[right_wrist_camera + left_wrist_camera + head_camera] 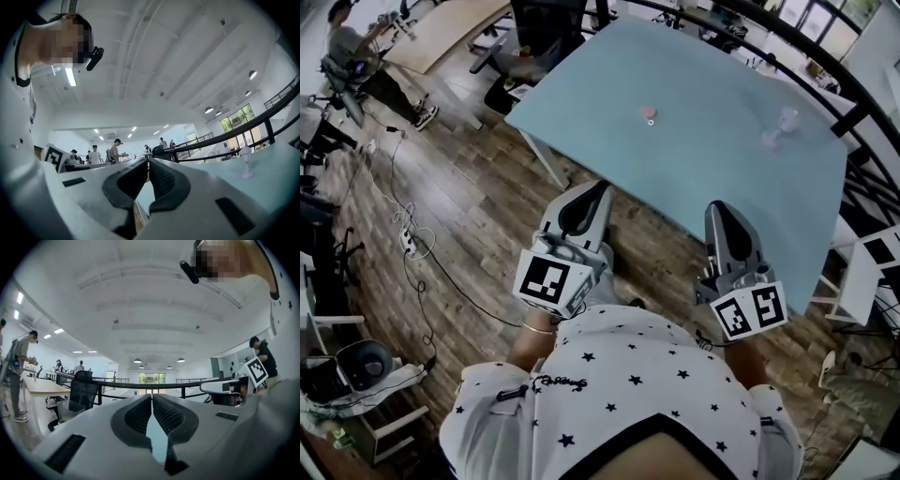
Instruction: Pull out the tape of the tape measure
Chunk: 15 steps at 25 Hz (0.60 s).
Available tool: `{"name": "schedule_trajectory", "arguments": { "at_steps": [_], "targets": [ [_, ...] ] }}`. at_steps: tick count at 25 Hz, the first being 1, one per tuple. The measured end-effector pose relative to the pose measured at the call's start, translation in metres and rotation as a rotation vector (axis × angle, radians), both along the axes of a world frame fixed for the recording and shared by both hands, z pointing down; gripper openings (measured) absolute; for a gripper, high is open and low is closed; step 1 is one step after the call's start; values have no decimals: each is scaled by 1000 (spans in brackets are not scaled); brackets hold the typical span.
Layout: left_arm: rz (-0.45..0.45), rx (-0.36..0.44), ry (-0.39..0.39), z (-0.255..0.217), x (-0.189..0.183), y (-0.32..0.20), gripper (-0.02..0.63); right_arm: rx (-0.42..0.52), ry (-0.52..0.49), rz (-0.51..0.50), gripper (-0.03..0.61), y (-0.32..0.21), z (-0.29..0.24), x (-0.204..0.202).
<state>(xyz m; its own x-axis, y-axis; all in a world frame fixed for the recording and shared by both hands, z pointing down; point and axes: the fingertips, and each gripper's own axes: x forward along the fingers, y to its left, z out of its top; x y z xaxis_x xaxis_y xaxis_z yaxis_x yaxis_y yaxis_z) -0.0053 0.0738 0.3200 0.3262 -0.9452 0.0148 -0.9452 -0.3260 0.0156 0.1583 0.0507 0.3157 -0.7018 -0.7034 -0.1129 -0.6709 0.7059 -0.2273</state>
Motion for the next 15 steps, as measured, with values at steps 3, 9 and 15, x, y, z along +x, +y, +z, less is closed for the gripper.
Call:
{"name": "schedule_trajectory", "arguments": {
  "at_steps": [3,9,15],
  "targets": [
    [51,4,10,4,-8,-30,34,0,19,54,9,-19,5,-6],
    [133,-1,20,16,-35,-91,34,-30,43,144,11,-66,19,-28],
    [196,-4,-1,13,-62,-161,34,-53,52,197,12,-125,20,-63]
  ]
}}
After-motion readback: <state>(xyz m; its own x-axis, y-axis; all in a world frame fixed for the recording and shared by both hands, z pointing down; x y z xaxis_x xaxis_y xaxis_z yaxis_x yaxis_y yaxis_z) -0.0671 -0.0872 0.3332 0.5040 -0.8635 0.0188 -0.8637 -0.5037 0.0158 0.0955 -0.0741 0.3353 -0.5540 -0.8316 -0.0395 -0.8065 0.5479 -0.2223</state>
